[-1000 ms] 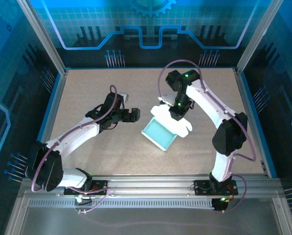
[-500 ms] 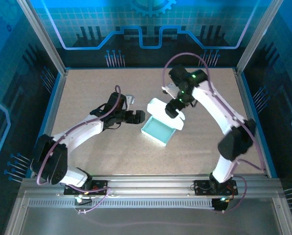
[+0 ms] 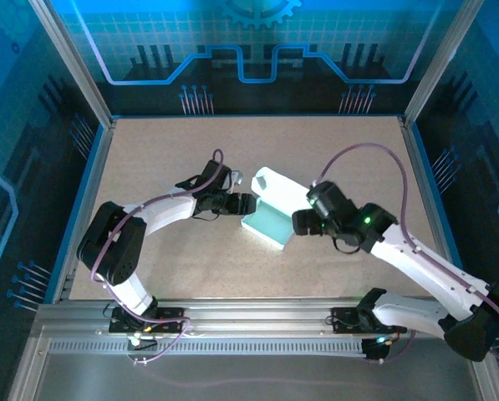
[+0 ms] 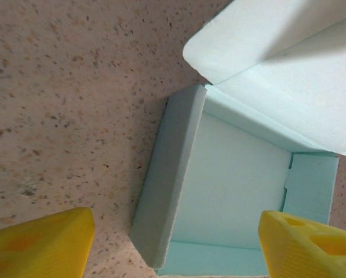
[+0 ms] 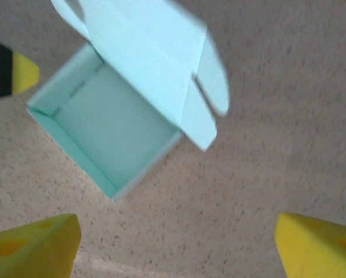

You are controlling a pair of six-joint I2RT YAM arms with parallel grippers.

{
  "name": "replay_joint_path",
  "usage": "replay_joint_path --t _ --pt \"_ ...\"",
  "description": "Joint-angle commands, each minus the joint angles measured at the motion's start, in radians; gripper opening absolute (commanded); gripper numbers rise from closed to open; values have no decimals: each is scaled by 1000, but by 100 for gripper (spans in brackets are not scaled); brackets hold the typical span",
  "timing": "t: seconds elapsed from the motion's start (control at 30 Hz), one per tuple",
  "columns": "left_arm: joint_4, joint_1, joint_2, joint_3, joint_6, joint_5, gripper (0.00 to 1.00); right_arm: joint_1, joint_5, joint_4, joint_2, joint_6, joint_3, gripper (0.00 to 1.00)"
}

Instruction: Fold the paper box

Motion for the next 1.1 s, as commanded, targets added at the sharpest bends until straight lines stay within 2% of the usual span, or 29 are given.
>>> replay_joint_path --t 0.0,0.17,0.37,0.57,0.87,1.07 --pt "39 -9 16 10 -61 47 75 97 195 69 -14 320 -70 85" --pt "51 -14 26 -5 -75 46 73 172 210 169 97 443 -138 70" --pt "61 -15 19 -26 -86 36 71 182 165 254 272 465 -105 57" --pt "64 -14 -19 -54 -86 2 71 170 159 242 390 484 -51 44" --pt "72 -4 -93 -98 -88 -56 71 126 119 238 490 450 -34 34" --pt "77 9 -127 -116 -87 -73 71 94 90 273 525 395 -35 24"
